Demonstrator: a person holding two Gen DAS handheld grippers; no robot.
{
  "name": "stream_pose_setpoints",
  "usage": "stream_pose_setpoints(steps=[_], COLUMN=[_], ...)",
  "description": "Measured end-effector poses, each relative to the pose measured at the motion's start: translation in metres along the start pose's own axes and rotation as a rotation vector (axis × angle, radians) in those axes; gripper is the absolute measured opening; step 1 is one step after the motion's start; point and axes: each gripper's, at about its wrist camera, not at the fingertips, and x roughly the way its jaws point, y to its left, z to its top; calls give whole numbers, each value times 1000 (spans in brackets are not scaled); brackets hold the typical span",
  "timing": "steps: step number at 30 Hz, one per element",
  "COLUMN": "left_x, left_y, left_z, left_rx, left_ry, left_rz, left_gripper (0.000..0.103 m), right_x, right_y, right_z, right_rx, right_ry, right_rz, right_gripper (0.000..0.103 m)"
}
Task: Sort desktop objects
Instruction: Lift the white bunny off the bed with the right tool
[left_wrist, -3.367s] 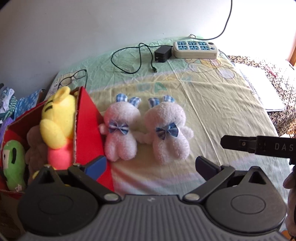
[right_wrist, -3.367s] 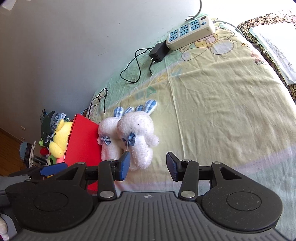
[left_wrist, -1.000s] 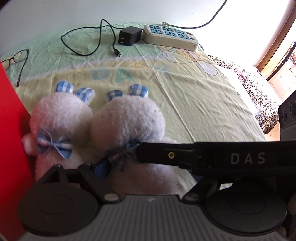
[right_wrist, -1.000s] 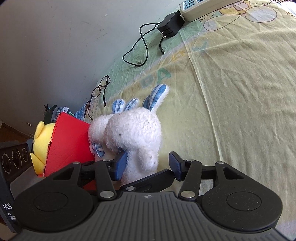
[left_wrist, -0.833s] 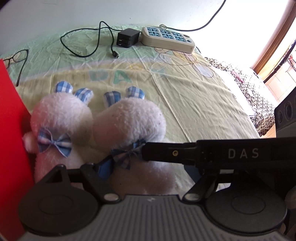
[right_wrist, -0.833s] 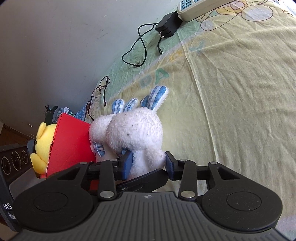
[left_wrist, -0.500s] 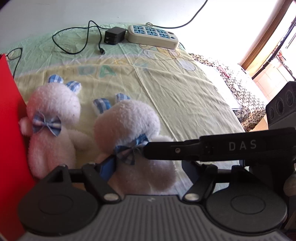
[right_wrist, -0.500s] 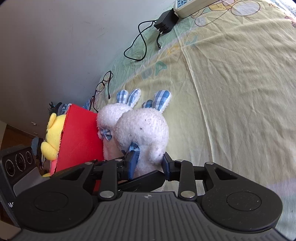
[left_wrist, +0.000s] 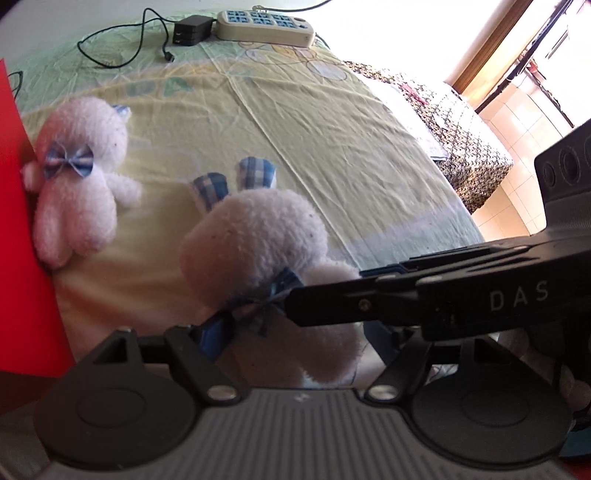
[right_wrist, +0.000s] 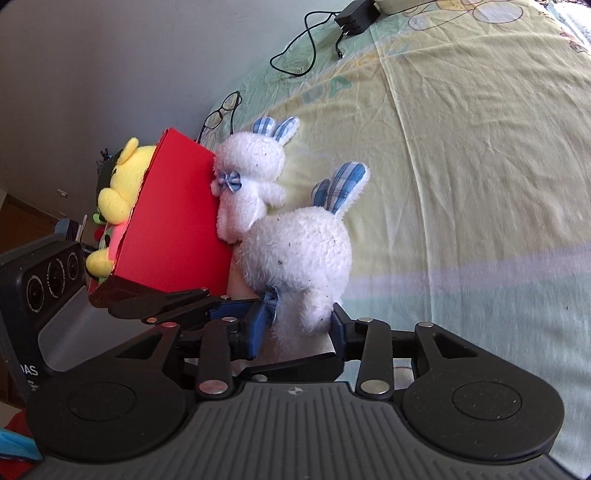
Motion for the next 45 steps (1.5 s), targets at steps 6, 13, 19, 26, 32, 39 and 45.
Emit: stream_pose_setpoints(steps=[6,13,19,26,32,39,45], left_x=[-5,10,10,4,-9,-25,-42], left_y=[11,15,13,4,-8,-14,-10], left_z=[14,21,19,12,-2,-24,-41], left_rx=[-27,-58,-54,-37,-17,-39,-57], left_ry=[-64,-63,-65,-63,-76,-85,-99], left_rz=[36,17,29,43,59,85,87], left_gripper=[87,87,86,86,86,86,86], right_x=[5,14,18,14,7,6,8], right_y=[-7,-12,-16,-9,1,14,28], right_z=[12,17,15,11,0,-17,-29], right_rx=[39,83,122,88,51,-11,-30], right_ry=[-38,-39,-21,8,31,56,81], right_rz=[-9,26,55,42,37,40,54], right_gripper=[57,59,56,54,54,54,54])
